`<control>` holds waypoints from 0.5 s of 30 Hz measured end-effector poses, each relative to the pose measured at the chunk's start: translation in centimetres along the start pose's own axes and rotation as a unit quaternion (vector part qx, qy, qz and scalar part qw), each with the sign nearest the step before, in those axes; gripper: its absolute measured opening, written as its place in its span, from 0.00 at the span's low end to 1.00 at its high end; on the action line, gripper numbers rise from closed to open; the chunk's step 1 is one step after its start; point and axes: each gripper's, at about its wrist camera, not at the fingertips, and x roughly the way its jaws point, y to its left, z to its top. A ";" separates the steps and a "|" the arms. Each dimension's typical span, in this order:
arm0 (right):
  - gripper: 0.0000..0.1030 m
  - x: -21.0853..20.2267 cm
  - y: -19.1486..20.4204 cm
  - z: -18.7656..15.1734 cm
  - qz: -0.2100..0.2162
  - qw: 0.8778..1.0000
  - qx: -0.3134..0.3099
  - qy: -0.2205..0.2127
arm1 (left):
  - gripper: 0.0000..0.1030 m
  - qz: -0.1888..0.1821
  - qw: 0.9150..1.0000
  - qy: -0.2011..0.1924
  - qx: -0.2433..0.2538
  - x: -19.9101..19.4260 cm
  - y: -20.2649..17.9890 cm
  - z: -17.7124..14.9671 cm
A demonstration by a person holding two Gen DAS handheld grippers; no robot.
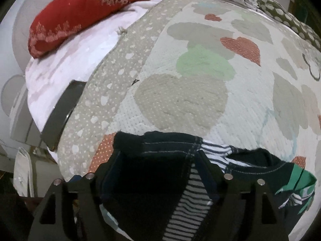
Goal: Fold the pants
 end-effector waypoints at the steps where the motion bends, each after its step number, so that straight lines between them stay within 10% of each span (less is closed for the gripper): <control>1: 0.79 0.2 0.4 0.1 -0.007 1.000 -0.008 0.002 | 0.63 -0.003 1.000 -0.002 0.001 -0.1 0.0 -0.1; 7: 0.79 2.8 3.5 0.8 -0.062 0.994 -0.083 0.043 | 0.67 -0.011 1.000 -0.014 -0.003 -0.2 -0.1 -0.5; 11: 0.35 2.6 4.4 0.7 -0.084 0.989 -0.115 0.044 | 0.02 -0.017 1.000 -0.005 0.011 0.1 -0.8 -0.6; 15: 0.26 0.6 3.1 0.2 -0.072 0.991 -0.108 0.025 | 0.00 -0.056 0.998 0.015 -0.002 0.4 -1.4 -0.6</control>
